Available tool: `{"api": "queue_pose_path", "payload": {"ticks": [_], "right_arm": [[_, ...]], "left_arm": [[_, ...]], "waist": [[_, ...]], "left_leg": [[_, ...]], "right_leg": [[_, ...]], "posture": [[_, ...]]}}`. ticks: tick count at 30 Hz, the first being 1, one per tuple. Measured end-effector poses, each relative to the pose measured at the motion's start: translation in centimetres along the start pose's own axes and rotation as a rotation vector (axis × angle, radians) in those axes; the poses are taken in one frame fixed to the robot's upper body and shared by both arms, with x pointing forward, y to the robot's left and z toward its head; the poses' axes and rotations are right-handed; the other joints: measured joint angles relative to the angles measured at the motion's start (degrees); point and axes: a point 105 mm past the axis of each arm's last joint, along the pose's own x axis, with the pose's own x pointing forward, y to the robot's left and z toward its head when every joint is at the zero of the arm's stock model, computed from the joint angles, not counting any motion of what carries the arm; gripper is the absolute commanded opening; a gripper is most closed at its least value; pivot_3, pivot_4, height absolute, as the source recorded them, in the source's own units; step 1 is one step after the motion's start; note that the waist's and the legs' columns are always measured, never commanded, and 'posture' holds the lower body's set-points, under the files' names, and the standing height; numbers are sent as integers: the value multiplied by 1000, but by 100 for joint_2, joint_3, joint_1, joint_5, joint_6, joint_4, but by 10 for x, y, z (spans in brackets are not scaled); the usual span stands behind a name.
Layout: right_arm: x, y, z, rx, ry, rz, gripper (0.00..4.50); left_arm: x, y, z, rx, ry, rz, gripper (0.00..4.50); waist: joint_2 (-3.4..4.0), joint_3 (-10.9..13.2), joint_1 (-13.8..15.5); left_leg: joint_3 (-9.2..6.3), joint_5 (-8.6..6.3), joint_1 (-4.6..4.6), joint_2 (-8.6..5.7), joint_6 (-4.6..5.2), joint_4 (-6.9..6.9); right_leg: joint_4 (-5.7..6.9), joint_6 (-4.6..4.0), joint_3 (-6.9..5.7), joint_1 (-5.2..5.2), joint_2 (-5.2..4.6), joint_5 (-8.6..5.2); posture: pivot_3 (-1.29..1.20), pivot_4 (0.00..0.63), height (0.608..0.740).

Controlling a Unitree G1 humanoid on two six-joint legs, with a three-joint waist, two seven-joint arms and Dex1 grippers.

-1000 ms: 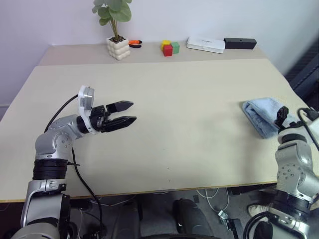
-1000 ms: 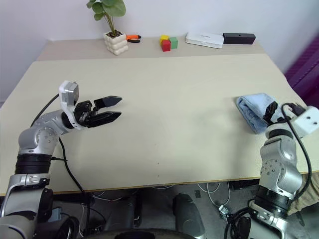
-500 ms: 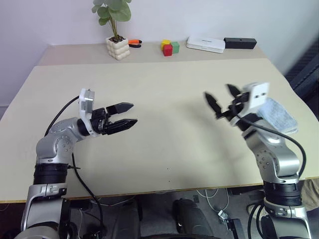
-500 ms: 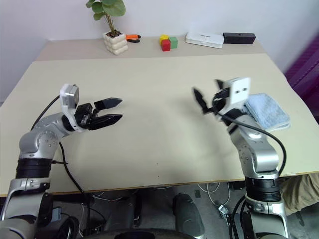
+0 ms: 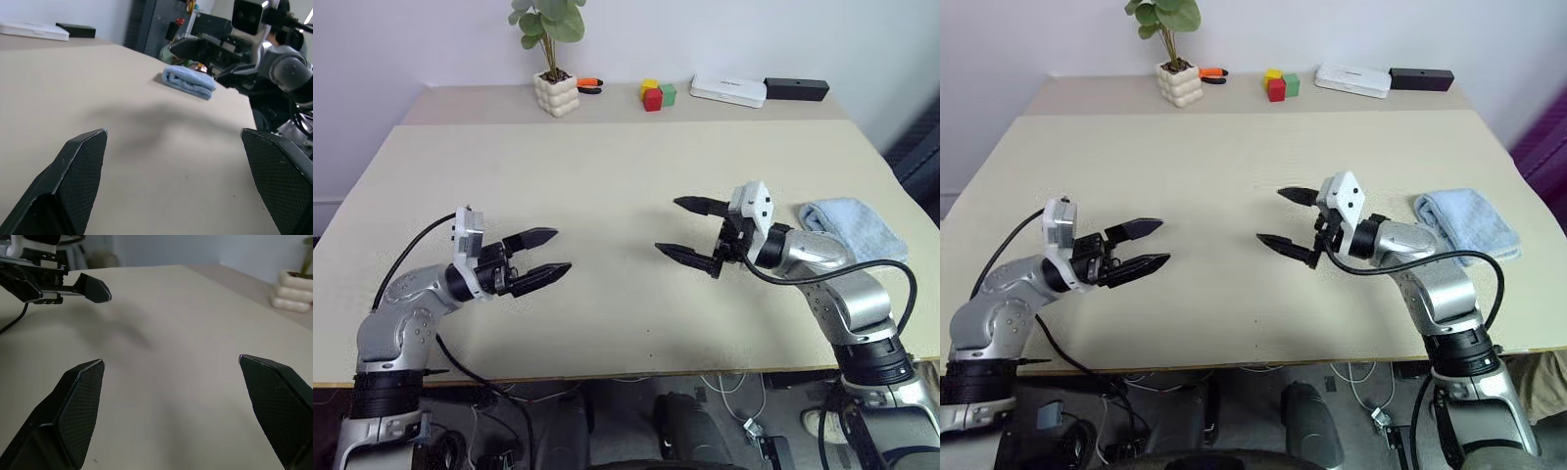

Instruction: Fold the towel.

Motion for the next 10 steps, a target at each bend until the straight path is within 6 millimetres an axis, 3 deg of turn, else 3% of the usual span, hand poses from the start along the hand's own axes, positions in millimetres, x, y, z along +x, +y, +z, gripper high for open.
{"api": "queue_pose_path", "payload": {"ticks": [10], "right_arm": [[-14,-15,-3,-54,59,-75,4472]], "left_arm": [[9,5,4,38,-50,18,4500]], "waist": [[-1,0,-25]], "left_leg": [[3,0,2,-1,0,1]], "right_leg": [[-1,0,3,1,1,0]], "posture": [[0,150,740]]}}
